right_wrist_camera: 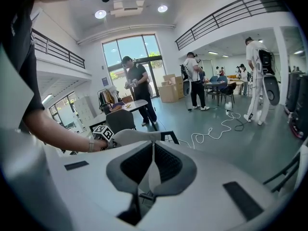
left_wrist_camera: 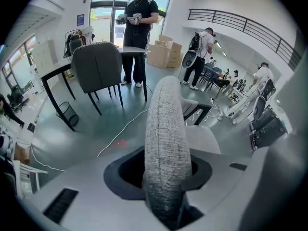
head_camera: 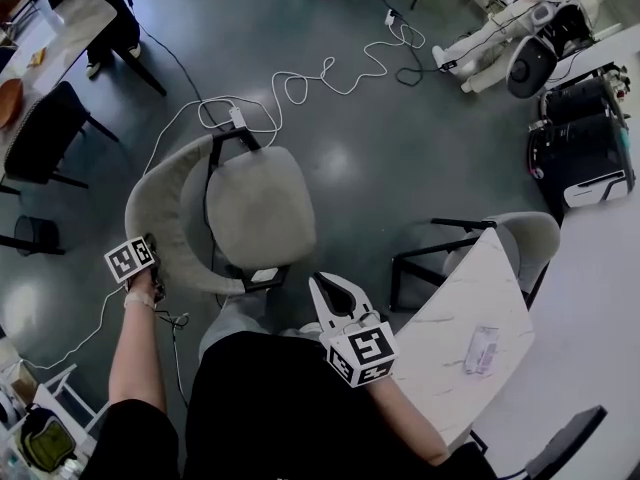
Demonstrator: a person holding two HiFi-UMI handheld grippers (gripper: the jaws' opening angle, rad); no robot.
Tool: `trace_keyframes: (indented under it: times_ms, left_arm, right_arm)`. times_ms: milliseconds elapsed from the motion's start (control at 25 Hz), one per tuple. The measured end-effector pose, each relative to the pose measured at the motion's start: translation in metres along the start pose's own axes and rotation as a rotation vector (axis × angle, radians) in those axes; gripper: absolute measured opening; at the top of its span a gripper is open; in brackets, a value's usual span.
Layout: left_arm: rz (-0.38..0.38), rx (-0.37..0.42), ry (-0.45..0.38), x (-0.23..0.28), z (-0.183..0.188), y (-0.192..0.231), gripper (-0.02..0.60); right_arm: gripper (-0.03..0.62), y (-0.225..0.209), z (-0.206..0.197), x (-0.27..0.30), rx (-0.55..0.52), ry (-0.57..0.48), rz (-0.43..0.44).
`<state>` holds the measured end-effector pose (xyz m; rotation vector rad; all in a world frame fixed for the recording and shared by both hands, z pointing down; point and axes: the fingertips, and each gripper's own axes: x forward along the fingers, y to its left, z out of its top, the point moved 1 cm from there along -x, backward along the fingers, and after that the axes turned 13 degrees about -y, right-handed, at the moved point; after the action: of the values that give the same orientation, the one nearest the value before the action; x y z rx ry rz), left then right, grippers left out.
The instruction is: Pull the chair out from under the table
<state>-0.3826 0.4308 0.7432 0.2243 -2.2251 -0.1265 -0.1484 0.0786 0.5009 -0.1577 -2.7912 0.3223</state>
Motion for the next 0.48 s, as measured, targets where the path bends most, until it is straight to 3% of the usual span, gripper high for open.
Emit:
trace_keyframes:
  times_ms: [480]
  left_arm:
    - [0.075,-0.063,-0.011,-0.019,-0.011,0.043,0.179]
  right_arm:
    - [0.020,0.006,-0.004,0.008,-0.013,0.025,0.057]
